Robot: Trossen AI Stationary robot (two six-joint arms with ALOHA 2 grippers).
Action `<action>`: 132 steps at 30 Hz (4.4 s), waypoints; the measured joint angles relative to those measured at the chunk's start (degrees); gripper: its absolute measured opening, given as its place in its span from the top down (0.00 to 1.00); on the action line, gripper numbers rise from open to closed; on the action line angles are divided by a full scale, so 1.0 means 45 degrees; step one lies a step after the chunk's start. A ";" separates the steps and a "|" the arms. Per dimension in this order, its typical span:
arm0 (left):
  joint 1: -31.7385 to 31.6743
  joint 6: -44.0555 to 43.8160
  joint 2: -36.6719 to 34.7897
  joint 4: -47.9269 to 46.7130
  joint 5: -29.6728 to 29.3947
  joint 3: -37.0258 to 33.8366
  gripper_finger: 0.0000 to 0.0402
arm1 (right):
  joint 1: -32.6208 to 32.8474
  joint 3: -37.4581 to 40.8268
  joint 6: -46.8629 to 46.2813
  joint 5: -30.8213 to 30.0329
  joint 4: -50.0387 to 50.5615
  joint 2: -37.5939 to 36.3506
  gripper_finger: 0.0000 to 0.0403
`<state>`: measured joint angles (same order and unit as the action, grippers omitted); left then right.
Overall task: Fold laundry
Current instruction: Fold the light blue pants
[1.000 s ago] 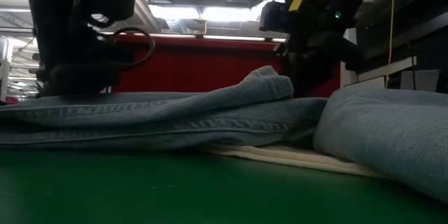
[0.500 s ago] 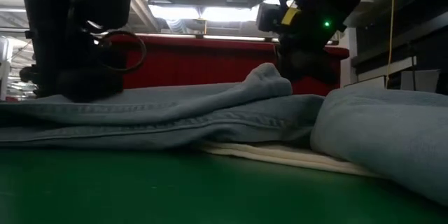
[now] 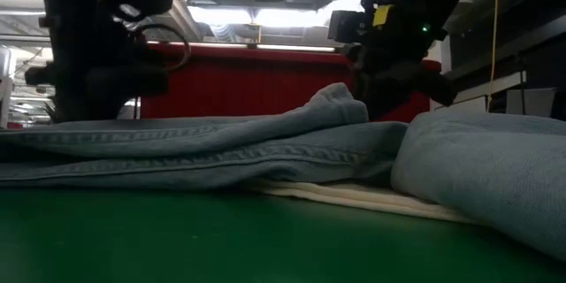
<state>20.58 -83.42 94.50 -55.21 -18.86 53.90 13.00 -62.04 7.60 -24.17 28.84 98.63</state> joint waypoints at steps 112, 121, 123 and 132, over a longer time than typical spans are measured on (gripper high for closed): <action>-0.1446 0.1322 -0.0090 0.1349 -0.2744 -0.2545 1.00 | 0.1899 -0.2997 -1.4230 0.6081 0.0292 0.2074 0.89; -0.0617 0.2317 -0.0513 0.0906 -0.2703 -0.1277 1.00 | 0.1509 -0.4038 -1.2726 0.6463 0.1516 0.1947 0.99; -0.0499 0.2351 -0.0534 0.0987 -0.2821 -0.1051 1.00 | 0.1518 -0.4508 -1.1958 0.5528 0.1548 0.1933 0.99; -0.0452 0.2365 -0.0520 0.1156 -0.2909 -0.0974 1.00 | 0.1052 -0.4606 -0.9568 0.2604 0.0034 0.2334 0.99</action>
<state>18.55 -72.77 92.16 -50.01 -31.95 49.52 17.73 -82.77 -35.46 -12.45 28.99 109.13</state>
